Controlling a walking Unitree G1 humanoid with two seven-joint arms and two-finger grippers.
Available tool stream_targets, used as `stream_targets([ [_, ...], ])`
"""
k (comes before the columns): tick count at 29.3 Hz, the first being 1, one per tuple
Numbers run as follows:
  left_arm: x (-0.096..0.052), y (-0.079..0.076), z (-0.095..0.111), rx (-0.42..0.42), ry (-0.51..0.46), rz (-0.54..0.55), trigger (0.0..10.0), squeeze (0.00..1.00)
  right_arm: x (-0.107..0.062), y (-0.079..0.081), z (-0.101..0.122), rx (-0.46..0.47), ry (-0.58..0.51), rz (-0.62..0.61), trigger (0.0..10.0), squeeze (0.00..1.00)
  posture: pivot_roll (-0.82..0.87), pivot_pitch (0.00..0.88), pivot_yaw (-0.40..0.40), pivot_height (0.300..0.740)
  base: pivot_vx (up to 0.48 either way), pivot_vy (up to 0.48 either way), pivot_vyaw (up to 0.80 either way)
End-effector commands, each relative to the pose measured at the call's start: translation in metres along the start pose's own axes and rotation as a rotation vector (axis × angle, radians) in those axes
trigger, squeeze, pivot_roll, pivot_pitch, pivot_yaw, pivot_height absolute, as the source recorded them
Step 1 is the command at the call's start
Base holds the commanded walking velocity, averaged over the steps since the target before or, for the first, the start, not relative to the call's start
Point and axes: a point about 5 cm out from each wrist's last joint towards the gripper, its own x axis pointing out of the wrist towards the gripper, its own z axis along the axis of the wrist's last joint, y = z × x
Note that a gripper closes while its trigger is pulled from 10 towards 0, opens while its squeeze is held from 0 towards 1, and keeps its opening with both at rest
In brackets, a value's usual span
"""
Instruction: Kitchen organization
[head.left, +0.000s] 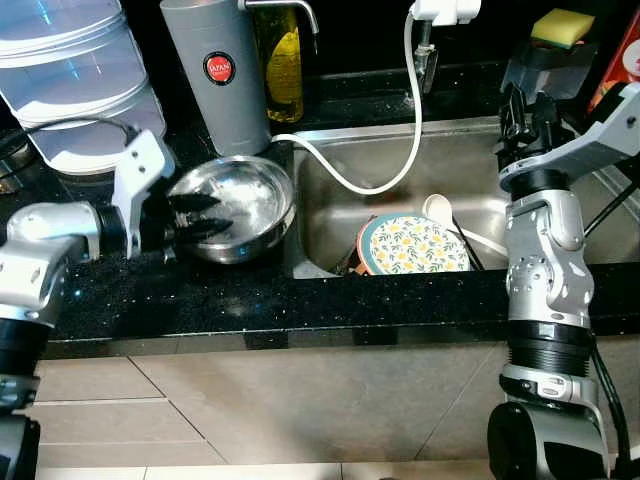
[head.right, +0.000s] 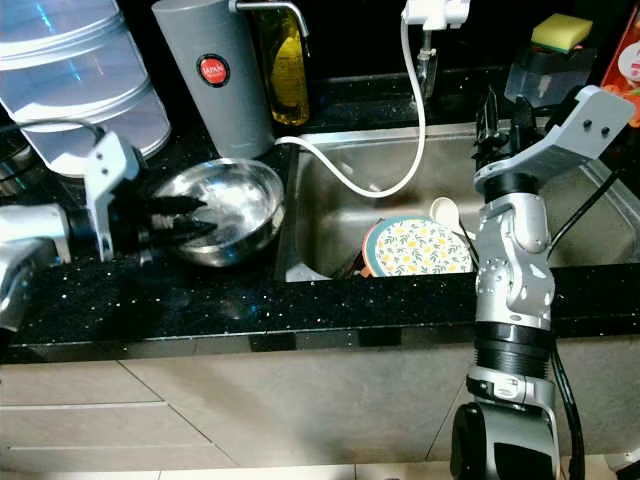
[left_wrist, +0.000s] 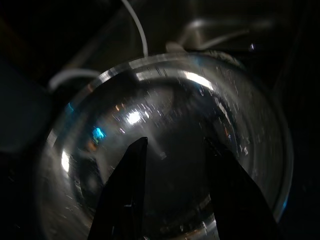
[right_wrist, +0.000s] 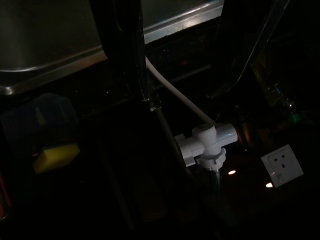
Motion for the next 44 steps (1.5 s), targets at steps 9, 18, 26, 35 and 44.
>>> stream_targets([
  [9, 0.007, -0.013, 0.021, 0.018, -0.097, -0.099, 10.0, 0.0, 0.0, 0.003, 0.001, 0.0, -0.009, 0.009, 10.0, 0.0, 0.05, 0.0, 0.077, 0.74, 0.0, 0.0, 0.0],
  [18, 0.013, -0.033, 0.017, -0.023, -0.097, -0.221, 10.0, 0.0, -0.001, 0.001, 0.001, -0.004, -0.011, 0.0, 10.0, 0.0, 0.05, 0.0, 0.084, 0.74, 0.0, 0.0, 0.0],
  [26, 0.007, -0.028, -0.016, -0.105, 0.031, -0.163, 10.0, 0.0, -0.001, 0.002, 0.0, 0.0, -0.008, 0.002, 10.0, 0.0, 0.05, 0.0, 0.083, 0.74, 0.0, 0.0, 0.0],
  [35, 0.002, -0.026, -0.044, -0.076, 0.177, -0.118, 10.0, 0.0, 0.0, 0.003, 0.0, 0.0, -0.008, 0.006, 10.0, 0.0, 0.05, 0.0, 0.08, 0.74, 0.0, 0.0, 0.0],
  [44, 0.002, -0.016, -0.047, 0.022, 0.218, -0.037, 0.0, 0.0, 0.001, 0.004, 0.0, 0.001, -0.008, 0.014, 10.0, 0.0, 0.06, 0.0, 0.076, 0.74, 0.0, 0.0, 0.0],
])
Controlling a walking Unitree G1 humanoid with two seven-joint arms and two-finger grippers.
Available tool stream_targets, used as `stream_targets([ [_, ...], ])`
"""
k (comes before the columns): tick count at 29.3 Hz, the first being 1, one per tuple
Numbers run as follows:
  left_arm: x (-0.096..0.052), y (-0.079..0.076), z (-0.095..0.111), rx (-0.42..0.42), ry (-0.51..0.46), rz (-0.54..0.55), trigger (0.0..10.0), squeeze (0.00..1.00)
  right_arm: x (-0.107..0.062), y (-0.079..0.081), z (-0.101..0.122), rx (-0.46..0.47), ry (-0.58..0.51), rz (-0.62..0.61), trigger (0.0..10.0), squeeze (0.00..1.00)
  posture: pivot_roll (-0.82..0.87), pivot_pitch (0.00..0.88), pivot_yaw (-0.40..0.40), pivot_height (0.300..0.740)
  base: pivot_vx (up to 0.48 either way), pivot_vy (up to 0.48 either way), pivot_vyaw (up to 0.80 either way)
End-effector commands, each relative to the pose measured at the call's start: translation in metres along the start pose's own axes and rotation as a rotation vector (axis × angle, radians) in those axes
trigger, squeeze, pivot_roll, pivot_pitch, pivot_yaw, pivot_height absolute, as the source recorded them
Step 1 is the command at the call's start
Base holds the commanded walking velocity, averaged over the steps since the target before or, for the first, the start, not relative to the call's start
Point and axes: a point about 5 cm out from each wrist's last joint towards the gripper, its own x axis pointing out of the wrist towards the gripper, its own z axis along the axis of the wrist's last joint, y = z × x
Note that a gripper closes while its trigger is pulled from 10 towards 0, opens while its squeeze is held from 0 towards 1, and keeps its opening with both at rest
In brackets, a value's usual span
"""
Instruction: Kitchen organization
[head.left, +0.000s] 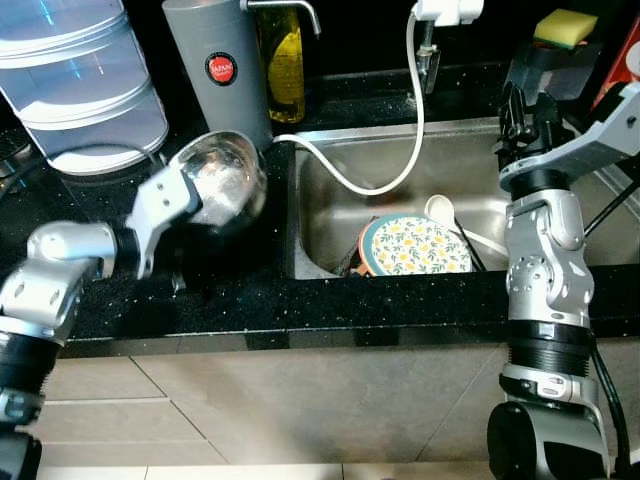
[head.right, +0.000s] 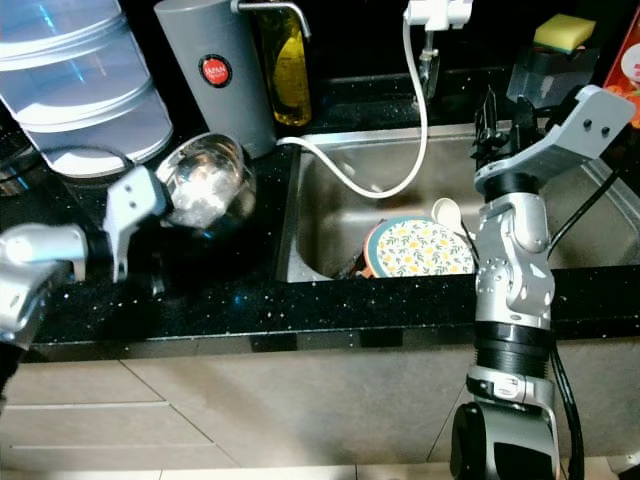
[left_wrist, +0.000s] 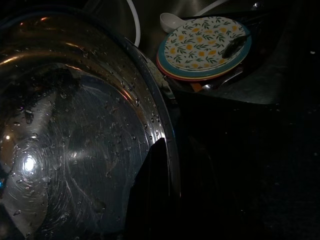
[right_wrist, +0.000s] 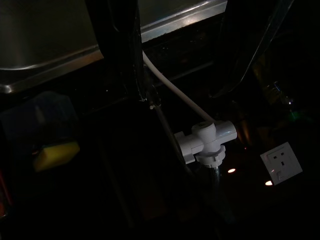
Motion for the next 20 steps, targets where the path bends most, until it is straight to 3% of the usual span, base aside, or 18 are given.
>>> stream_targets([
  [1, -0.003, -0.002, -0.017, -0.035, 0.085, -0.01, 0.0, 0.0, 0.001, 0.004, 0.0, 0.003, -0.006, 0.013, 10.0, 0.0, 0.06, 0.0, 0.076, 0.74, 0.0, 0.0, 0.0],
  [14, -0.003, 0.002, -0.011, 0.028, 0.062, 0.034, 0.0, 0.0, 0.001, 0.005, -0.001, 0.008, -0.003, 0.016, 10.0, 0.0, 0.06, 0.0, 0.072, 0.74, 0.0, 0.0, 0.0],
  [15, -0.002, 0.005, -0.006, 0.055, 0.033, 0.066, 10.0, 0.0, 0.001, 0.004, -0.001, 0.008, -0.002, 0.015, 10.0, 0.0, 0.06, 0.0, 0.072, 0.74, 0.0, 0.0, 0.0],
  [17, -0.002, 0.005, -0.006, 0.055, 0.033, 0.066, 10.0, 0.0, 0.001, 0.004, -0.001, 0.008, -0.002, 0.015, 10.0, 0.0, 0.06, 0.0, 0.072, 0.74, 0.0, 0.0, 0.0],
  [20, -0.002, 0.013, 0.007, 0.105, -0.027, 0.15, 10.0, 0.0, 0.001, 0.004, -0.001, 0.008, -0.002, 0.014, 10.0, 0.0, 0.06, 0.0, 0.072, 0.74, 0.0, 0.0, 0.0],
])
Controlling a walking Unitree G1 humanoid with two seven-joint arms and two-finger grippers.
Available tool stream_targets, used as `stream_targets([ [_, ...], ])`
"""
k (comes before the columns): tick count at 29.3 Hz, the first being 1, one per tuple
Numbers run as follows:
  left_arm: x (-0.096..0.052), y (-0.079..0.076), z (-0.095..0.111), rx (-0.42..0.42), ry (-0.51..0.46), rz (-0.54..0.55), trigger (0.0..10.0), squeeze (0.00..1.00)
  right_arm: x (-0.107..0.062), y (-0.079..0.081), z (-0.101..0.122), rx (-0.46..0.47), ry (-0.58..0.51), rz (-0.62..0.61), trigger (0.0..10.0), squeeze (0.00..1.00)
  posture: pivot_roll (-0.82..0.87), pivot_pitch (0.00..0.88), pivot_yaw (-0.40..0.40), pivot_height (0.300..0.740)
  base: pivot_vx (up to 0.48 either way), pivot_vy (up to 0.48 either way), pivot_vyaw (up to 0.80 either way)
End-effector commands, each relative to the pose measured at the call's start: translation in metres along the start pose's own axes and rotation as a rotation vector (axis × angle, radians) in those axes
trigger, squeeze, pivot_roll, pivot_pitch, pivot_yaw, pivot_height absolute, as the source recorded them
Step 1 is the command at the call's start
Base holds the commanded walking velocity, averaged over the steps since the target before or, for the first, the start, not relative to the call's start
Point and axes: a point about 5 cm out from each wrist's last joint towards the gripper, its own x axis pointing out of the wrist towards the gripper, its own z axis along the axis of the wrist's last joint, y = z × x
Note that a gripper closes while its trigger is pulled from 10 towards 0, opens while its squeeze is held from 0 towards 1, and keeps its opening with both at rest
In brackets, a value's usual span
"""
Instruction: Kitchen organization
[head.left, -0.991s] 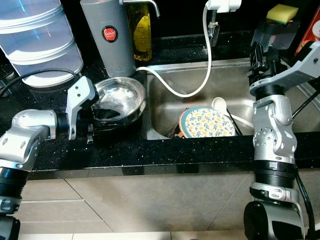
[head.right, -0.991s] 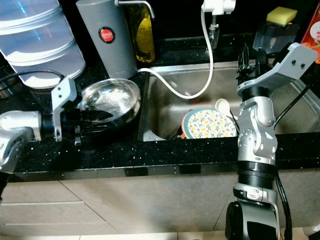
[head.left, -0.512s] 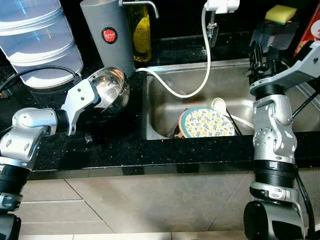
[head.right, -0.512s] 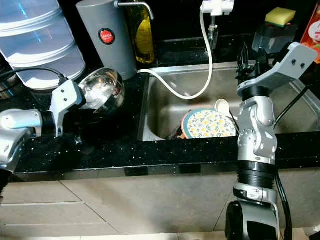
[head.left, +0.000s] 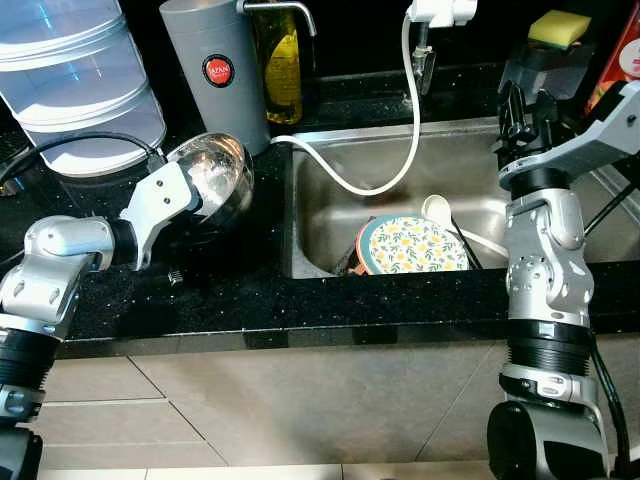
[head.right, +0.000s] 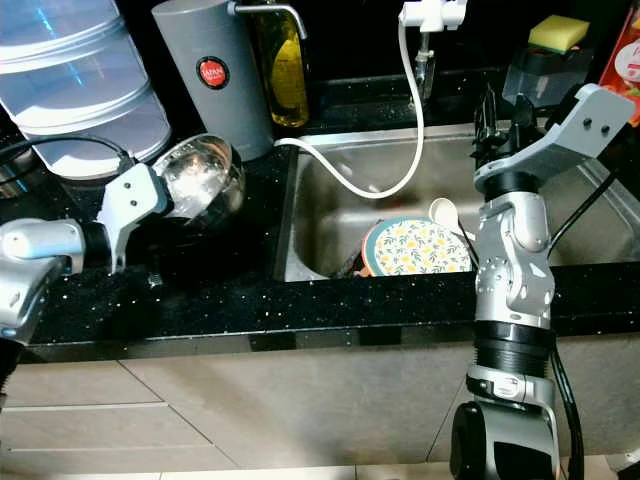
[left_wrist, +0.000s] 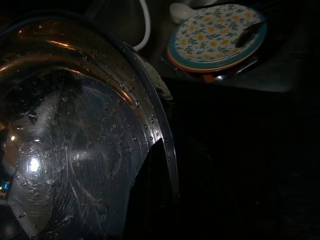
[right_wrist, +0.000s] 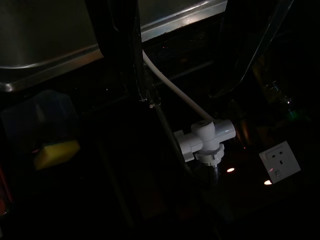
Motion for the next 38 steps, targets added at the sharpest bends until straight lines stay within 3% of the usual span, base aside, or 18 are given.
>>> stream_targets([
  [1, -0.001, 0.013, 0.015, 0.07, -0.061, 0.115, 10.0, 0.0, 0.001, 0.004, -0.002, 0.007, 0.0, 0.009, 10.0, 0.0, 0.06, 0.0, 0.072, 0.74, 0.0, 0.0, 0.0],
  [2, -0.001, 0.013, 0.015, 0.07, -0.061, 0.115, 10.0, 0.0, 0.001, 0.004, -0.002, 0.007, 0.0, 0.009, 10.0, 0.0, 0.06, 0.0, 0.072, 0.74, 0.0, 0.0, 0.0],
  [4, 0.002, 0.026, 0.025, 0.284, -0.023, 0.303, 10.0, 0.0, 0.0, 0.004, -0.003, 0.009, 0.003, 0.009, 10.0, 0.0, 0.06, 0.0, 0.071, 0.74, 0.0, 0.0, 0.0],
  [5, 0.002, 0.026, 0.025, 0.284, -0.023, 0.303, 10.0, 0.0, 0.0, 0.004, -0.003, 0.009, 0.003, 0.009, 10.0, 0.0, 0.06, 0.0, 0.071, 0.74, 0.0, 0.0, 0.0],
  [6, 0.003, 0.028, 0.028, 0.349, -0.011, 0.35, 10.0, 0.0, 0.0, 0.004, -0.004, 0.011, 0.005, 0.009, 10.0, 0.0, 0.06, 0.0, 0.071, 0.74, 0.0, 0.0, 0.0],
  [9, 0.004, 0.029, 0.032, 0.403, -0.011, 0.387, 10.0, 0.0, 0.0, 0.005, -0.004, 0.013, 0.007, 0.011, 10.0, 0.0, 0.07, 0.0, 0.069, 0.74, 0.0, 0.0, 0.0],
  [12, 0.008, 0.026, 0.04, 0.523, -0.018, 0.402, 10.0, 0.0, 0.0, 0.01, -0.007, 0.03, 0.015, 0.025, 10.0, 0.0, 0.07, 0.0, 0.069, 0.74, 0.0, 0.0, 0.0],
  [14, 0.016, 0.017, 0.043, 0.592, -0.042, 0.361, 10.0, 0.0, -0.004, 0.031, -0.016, 0.074, 0.061, 0.126, 10.0, 0.0, 0.07, 0.0, 0.064, 0.74, 0.0, 0.0, 0.0],
  [15, 0.016, 0.017, 0.043, 0.592, -0.042, 0.361, 10.0, 0.0, -0.004, 0.031, -0.016, 0.074, 0.061, 0.126, 10.0, 0.0, 0.07, 0.0, 0.064, 0.74, 0.0, 0.0, 0.0],
  [17, 0.028, 0.01, 0.041, 0.643, -0.037, 0.313, 10.0, 0.0, -0.012, 0.058, -0.027, 0.158, 0.141, 0.275, 10.0, 0.0, 0.07, 0.0, 0.065, 0.74, 0.0, 0.0, 0.0],
  [19, 0.032, 0.008, 0.039, 0.668, -0.035, 0.308, 10.0, 0.0, -0.015, 0.066, -0.03, 0.185, 0.173, 0.325, 10.0, 0.0, 0.07, 0.0, 0.065, 0.74, 0.0, 0.0, 0.0],
  [21, 0.045, 0.008, 0.037, 0.745, -0.011, 0.311, 10.0, 0.0, -0.024, 0.079, -0.053, 0.186, 0.327, 0.376, 10.0, 0.0, 0.06, 0.0, 0.064, 0.74, 0.0, 0.0, 0.0],
  [23, 0.045, 0.008, 0.037, 0.745, -0.011, 0.311, 10.0, 0.0, -0.024, 0.079, -0.053, 0.186, 0.327, 0.376, 10.0, 0.0, 0.06, 0.0, 0.064, 0.74, 0.0, 0.0, 0.0],
  [27, 0.058, 0.008, 0.036, 0.823, 0.011, 0.309, 10.0, 0.0, -0.033, 0.091, -0.067, 0.233, 0.435, 0.421, 10.0, 0.0, 0.06, 0.0, 0.066, 0.74, 0.0, 0.0, 0.0],
  [29, 0.073, 0.003, 0.04, 0.87, -0.007, 0.284, 10.0, 0.0, -0.039, 0.101, -0.076, 0.266, 0.519, 0.443, 10.0, 0.0, 0.04, 0.0, 0.074, 0.74, 0.0, 0.0, 0.0],
  [31, 0.073, 0.003, 0.04, 0.87, -0.007, 0.284, 10.0, 0.0, -0.039, 0.101, -0.076, 0.266, 0.519, 0.443, 10.0, 0.0, 0.04, 0.0, 0.074, 0.74, 0.0, 0.0, 0.0],
  [33, 0.086, -0.007, 0.045, 0.884, -0.049, 0.239, 10.0, 0.0, -0.04, 0.104, -0.082, 0.235, 0.546, 0.428, 10.0, 0.0, 0.04, 0.0, 0.078, 0.74, 0.0, 0.0, 0.0],
  [38, 0.097, -0.015, 0.046, 0.896, -0.076, 0.21, 10.0, 0.0, -0.043, 0.112, -0.079, 0.252, 0.55, 0.461, 10.0, 0.0, 0.03, 0.0, 0.079, 0.74, 0.0, 0.0, 0.0],
])
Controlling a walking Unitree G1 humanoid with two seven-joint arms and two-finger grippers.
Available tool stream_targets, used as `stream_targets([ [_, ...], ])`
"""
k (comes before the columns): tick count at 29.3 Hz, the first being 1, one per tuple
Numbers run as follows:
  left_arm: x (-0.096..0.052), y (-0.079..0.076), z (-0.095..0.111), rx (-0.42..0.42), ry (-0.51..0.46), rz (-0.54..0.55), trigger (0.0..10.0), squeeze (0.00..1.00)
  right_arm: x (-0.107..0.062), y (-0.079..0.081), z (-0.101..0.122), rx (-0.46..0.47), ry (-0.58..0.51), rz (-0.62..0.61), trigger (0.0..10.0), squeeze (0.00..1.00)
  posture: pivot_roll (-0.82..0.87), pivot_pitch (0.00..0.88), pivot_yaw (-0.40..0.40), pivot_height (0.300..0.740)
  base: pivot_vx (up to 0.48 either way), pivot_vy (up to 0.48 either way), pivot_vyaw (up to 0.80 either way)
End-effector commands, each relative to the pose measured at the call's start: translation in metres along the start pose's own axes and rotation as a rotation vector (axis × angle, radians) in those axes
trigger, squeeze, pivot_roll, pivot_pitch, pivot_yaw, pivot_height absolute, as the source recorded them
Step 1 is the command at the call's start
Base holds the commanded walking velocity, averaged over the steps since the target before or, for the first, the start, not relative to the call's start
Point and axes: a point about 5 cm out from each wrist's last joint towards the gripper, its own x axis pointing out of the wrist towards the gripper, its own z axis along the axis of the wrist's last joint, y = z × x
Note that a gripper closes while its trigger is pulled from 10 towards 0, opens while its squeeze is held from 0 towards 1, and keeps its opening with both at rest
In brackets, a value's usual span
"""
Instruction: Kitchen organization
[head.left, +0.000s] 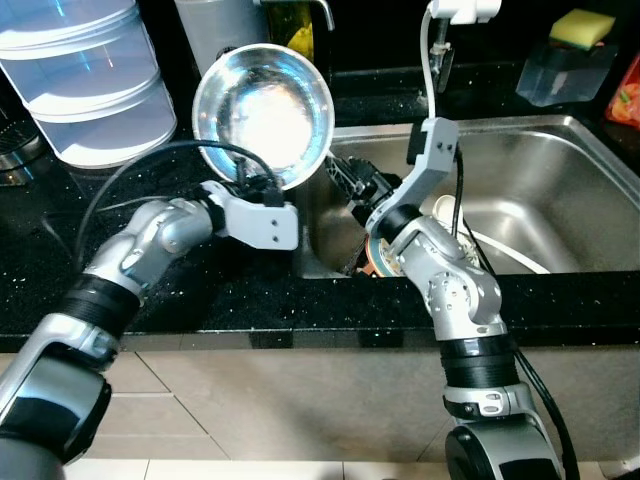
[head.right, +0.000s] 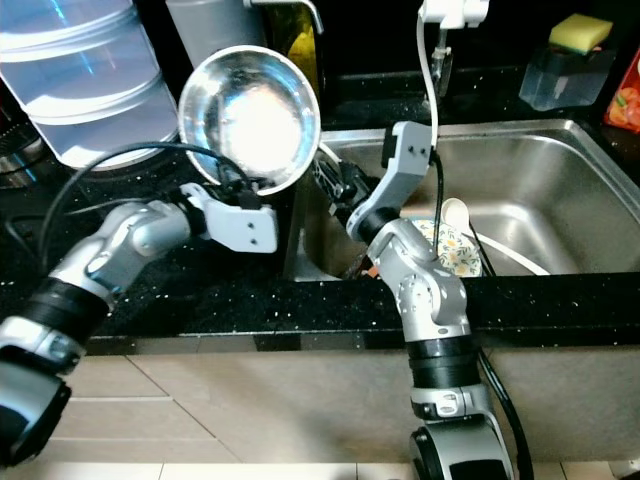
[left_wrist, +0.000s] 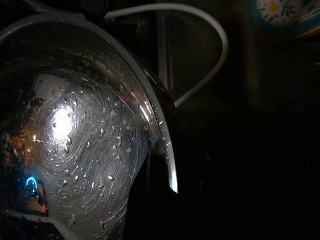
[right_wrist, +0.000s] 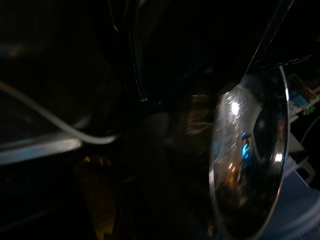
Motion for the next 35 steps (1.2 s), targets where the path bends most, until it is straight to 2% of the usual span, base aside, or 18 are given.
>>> stream_targets([
  [1, 0.01, -0.001, 0.011, 0.032, -0.053, 0.004, 10.0, 0.0, 0.001, 0.011, -0.004, 0.006, 0.028, 0.04, 10.0, 0.0, 0.03, 0.0, 0.078, 0.74, 0.0, 0.0, 0.0],
  [9, 0.018, -0.01, 0.014, 0.05, -0.079, -0.014, 10.0, 0.0, 0.005, 0.018, -0.002, 0.031, 0.029, 0.076, 10.0, 0.0, 0.04, 0.0, 0.075, 0.74, 0.0, 0.0, 0.0],
  [12, 0.02, -0.011, 0.015, 0.05, -0.081, -0.014, 10.0, 0.0, 0.004, 0.019, 0.001, 0.067, 0.02, 0.095, 10.0, 0.0, 0.04, 0.0, 0.075, 0.74, 0.0, 0.0, 0.0],
  [27, 0.023, -0.014, 0.011, 0.045, -0.069, -0.002, 10.0, 0.0, 0.005, 0.021, 0.002, 0.09, 0.004, 0.119, 10.0, 0.0, 0.04, 0.0, 0.069, 0.74, 0.0, 0.0, 0.0],
  [35, 0.018, 0.001, -0.002, 0.044, -0.022, 0.054, 10.0, 0.0, 0.003, 0.013, 0.004, 0.074, -0.004, 0.078, 10.0, 0.0, 0.04, 0.0, 0.069, 0.74, 0.0, 0.0, 0.0],
])
